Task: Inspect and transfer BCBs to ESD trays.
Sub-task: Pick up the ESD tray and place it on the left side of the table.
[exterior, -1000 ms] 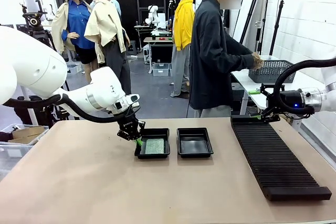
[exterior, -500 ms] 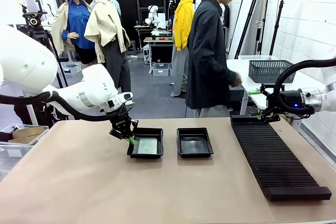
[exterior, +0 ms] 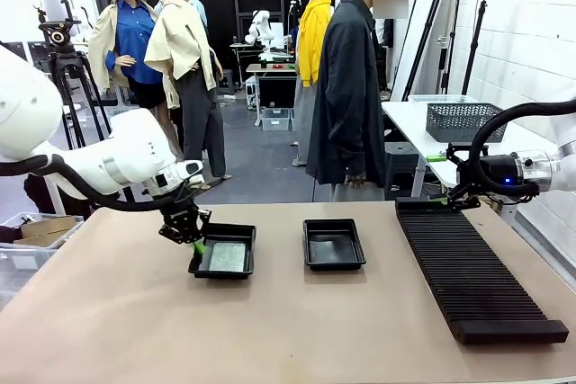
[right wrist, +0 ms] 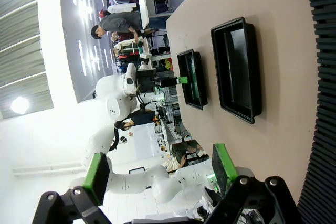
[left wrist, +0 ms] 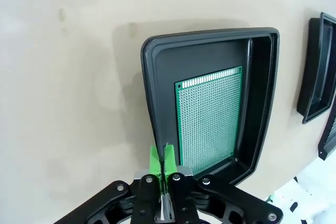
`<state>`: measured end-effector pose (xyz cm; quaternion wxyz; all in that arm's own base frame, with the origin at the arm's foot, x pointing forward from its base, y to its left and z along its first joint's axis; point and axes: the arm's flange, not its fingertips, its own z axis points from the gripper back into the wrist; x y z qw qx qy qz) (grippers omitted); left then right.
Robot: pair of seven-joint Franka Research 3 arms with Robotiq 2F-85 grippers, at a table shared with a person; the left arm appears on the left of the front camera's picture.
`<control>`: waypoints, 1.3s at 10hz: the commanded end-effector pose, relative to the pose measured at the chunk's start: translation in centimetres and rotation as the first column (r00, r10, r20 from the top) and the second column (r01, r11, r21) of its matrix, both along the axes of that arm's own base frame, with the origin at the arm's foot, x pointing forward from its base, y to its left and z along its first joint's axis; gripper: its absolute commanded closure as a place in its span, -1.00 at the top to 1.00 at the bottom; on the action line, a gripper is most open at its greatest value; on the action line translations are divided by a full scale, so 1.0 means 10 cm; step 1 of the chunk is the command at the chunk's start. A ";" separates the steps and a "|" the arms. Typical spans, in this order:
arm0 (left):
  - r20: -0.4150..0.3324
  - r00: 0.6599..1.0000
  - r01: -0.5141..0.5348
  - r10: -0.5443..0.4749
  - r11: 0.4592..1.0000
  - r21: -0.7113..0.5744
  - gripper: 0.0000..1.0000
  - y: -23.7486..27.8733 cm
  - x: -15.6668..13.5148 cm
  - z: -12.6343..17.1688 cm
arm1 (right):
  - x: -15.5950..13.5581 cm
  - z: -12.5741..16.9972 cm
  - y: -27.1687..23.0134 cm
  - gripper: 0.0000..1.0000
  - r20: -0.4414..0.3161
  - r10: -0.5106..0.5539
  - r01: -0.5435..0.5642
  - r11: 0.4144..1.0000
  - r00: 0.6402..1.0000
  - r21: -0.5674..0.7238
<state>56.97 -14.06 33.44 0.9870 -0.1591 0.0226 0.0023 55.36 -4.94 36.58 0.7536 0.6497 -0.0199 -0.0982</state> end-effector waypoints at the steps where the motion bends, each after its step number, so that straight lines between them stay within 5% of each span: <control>1: 0.015 1.000 -0.013 0.012 0.999 0.030 -1.00 0.29 -0.17 0.07 | -0.01 0.01 0.01 1.00 0.000 -0.006 0.006 1.000 1.000 -0.007; 13: -0.059 0.994 -0.098 0.097 0.995 -0.019 -1.00 1.70 -0.62 0.27 | -0.01 0.01 0.01 1.00 0.000 -0.006 0.006 1.000 1.000 -0.007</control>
